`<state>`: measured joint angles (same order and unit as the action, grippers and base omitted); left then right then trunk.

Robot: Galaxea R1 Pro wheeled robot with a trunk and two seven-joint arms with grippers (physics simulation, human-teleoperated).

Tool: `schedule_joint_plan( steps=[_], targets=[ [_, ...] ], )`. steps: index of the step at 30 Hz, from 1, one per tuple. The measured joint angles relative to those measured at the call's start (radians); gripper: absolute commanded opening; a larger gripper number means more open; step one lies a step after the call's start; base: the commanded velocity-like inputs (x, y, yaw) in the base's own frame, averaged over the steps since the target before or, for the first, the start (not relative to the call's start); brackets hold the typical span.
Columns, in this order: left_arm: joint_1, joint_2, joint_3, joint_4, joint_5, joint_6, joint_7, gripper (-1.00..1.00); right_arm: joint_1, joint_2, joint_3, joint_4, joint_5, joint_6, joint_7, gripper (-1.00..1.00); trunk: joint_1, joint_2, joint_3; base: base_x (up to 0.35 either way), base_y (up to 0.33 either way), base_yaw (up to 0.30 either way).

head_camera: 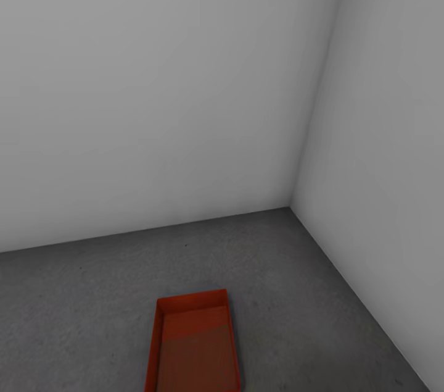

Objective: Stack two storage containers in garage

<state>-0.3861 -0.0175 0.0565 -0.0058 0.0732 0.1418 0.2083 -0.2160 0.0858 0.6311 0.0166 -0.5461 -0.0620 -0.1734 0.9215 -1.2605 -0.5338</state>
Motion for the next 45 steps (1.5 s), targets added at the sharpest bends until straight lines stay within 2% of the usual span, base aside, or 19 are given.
schedule_joint_plan(
  steps=[27, 34, 41, 45],
  targets=[
    [0.003, 0.003, 0.000, 0.002, 0.007, 0.004, 0.001, 1.00, 0.000, 0.001, -0.001, 0.000, -0.001, 0.000, 0.000, 1.00, 0.000, 0.000, 0.042, 0.000, 0.000, 0.000],
    [0.032, 0.005, 0.001, 0.002, 0.008, 0.001, 0.000, 1.00, 0.000, 0.001, -0.001, 0.001, -0.001, 0.002, 0.000, 1.00, 0.000, 0.000, 0.053, 0.000, 0.000, 0.000],
    [0.059, 0.028, 0.002, 0.002, 0.008, -0.001, -0.001, 1.00, 0.001, 0.002, -0.001, 0.011, -0.002, 0.014, 0.007, 1.00, 0.000, 0.000, 0.064, 0.000, 0.000, 0.000],
    [0.066, 0.033, 0.001, 0.002, 0.007, -0.009, -0.002, 1.00, 0.006, 0.001, -0.001, 0.012, -0.003, 0.015, 0.030, 1.00, 0.000, 0.000, 0.070, 0.000, 0.000, 0.000]
  ],
)
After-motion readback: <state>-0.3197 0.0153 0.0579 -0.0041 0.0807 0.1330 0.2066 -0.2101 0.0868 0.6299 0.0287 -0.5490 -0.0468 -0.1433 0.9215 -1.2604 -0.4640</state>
